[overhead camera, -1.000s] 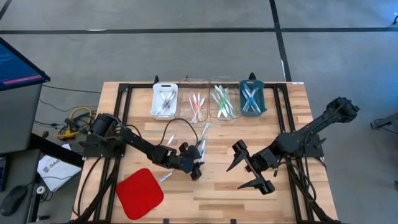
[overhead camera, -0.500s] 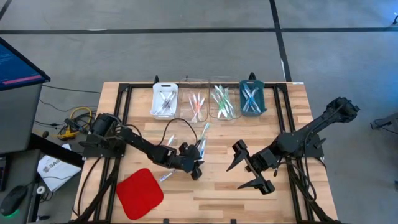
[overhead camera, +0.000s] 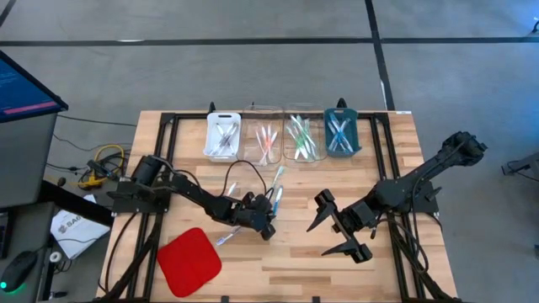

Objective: Pick & Place Toothbrushes
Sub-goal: Put the blue toothbrush into the blue bin

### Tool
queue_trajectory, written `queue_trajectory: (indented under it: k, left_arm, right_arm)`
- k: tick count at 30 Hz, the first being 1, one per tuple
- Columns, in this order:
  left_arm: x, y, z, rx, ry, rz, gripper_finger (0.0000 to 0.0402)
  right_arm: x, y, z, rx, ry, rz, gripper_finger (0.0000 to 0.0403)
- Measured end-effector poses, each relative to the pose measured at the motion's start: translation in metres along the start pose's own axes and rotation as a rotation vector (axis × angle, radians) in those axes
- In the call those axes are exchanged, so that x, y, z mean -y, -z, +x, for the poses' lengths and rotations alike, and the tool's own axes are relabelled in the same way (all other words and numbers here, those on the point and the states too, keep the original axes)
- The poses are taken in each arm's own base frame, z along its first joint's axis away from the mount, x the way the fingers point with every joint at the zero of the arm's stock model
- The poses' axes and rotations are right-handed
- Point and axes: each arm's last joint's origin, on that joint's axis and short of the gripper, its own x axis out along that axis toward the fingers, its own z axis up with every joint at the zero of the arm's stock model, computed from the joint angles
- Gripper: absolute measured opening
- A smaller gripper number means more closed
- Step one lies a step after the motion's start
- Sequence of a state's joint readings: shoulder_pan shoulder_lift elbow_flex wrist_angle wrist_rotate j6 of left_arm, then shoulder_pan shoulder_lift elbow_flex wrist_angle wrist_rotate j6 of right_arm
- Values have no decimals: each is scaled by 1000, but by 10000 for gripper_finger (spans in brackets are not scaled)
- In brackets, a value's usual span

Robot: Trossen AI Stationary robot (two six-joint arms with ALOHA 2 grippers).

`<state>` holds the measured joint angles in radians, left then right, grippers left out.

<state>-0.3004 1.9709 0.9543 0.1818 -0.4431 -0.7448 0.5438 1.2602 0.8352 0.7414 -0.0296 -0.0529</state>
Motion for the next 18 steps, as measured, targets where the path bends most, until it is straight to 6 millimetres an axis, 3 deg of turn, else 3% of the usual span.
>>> queue_trajectory:
  k: [7, 13, 18]
  left_arm:
    - [-2, 2, 0, -30, -25, -41, 89]
    - [-9, 7, -1, -82, -85, -74, 13]
    - [-8, 8, -1, -78, -88, -61, 6]
  right_arm:
    - [0, 0, 0, 0, 0, -1, 275]
    - [0, 0, 0, 3, 0, -2, 275]
    - [0, 0, 0, 4, 0, -1, 275]
